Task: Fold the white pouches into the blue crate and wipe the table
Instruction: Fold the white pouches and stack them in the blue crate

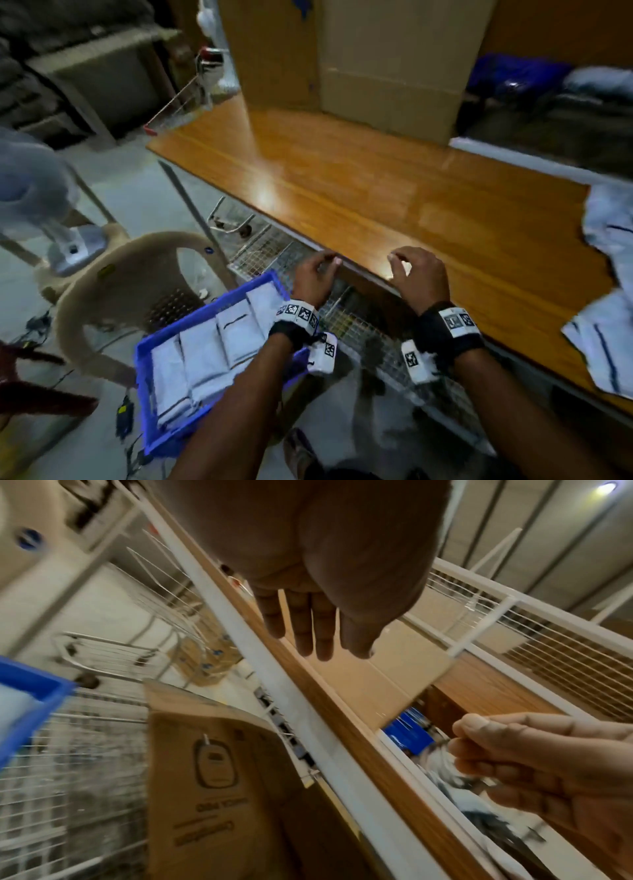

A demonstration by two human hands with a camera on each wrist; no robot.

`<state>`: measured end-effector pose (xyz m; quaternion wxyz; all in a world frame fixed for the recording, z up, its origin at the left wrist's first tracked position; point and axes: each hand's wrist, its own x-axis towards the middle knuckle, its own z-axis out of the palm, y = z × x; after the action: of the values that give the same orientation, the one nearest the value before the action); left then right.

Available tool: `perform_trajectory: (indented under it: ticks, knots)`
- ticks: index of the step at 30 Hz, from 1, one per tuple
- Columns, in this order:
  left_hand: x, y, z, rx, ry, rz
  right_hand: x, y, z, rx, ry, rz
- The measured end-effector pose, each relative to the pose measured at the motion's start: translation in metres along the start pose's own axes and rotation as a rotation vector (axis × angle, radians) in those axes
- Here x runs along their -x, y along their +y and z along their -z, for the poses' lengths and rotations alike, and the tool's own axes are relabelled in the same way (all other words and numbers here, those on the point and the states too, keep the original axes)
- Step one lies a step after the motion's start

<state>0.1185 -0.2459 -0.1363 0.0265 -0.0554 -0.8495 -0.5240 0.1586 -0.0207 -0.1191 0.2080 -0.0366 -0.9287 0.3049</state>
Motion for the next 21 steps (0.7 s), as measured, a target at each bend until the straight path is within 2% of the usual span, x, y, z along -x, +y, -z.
perform_trajectory:
  ticks: [2,5,10,12,16,19,21]
  knots:
    - [-0.001,0.026,-0.033,-0.02,-0.008,-0.07,0.004,0.024,0.031,0.012,0.049,-0.064]
    - [0.003,0.054,-0.079,-0.024,-0.102,-0.104,0.018,0.061,0.075,0.045,0.087,-0.184]
    - [0.009,0.054,-0.159,-0.09,-0.259,-0.08,0.054,0.112,0.143,0.112,0.18,-0.356]
    - [0.012,0.066,-0.185,-0.235,-0.279,-0.13,0.066,0.127,0.164,0.107,0.215,-0.419]
    - [0.022,0.095,-0.208,-0.448,-0.28,-0.118,0.081,0.161,0.199,0.099,0.215,-0.469]
    - [0.025,0.096,-0.215,-0.576,-0.356,-0.118,0.08,0.187,0.225,0.103,0.271,-0.525]
    - [0.024,0.092,-0.214,-0.599,-0.359,-0.127,0.074,0.206,0.239,0.108,0.319,-0.564]
